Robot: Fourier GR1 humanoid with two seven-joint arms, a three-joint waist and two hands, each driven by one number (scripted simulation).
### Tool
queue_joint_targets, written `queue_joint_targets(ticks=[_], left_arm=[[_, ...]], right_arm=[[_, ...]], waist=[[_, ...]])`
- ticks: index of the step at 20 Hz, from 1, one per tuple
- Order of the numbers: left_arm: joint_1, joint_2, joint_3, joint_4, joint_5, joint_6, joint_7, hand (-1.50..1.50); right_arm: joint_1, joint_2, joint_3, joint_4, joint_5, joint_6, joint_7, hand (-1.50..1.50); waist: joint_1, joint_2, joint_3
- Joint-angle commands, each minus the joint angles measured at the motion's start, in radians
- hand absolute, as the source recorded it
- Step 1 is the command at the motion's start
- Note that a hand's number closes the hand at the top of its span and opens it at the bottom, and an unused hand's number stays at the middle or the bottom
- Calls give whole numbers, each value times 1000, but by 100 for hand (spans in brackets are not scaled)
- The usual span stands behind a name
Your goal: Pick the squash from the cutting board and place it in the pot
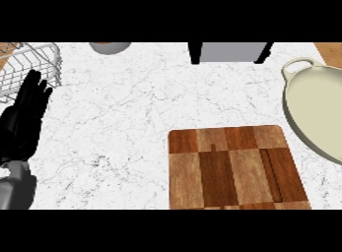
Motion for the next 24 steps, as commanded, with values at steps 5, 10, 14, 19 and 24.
queue_joint_targets(ticks=[5, 10, 14, 19, 24], left_arm=[[0, 2, -1, -23, -14, 13, 23, 0], [21, -17, -8, -28, -16, 18, 9, 0], [-25, -5, 18, 45, -6, 1, -30, 0], [-61, -4, 1, -1, -6, 9, 50, 0], [-31, -4, -3, -67, -6, 2, 80, 0]], right_arm=[[123, 66, -233, -302, -225, -165, 4, 150], [161, 95, -414, -419, -354, -233, -7, 150], [86, 110, -593, -382, -464, -216, 20, 150], [-72, 85, -780, -260, -667, -121, 88, 150], [-250, 1, -939, -73, -824, -32, 136, 150]], waist=[[-19, -3, 2], [-20, -3, 2], [-17, 3, 1], [5, 3, 1], [19, 3, 1]])
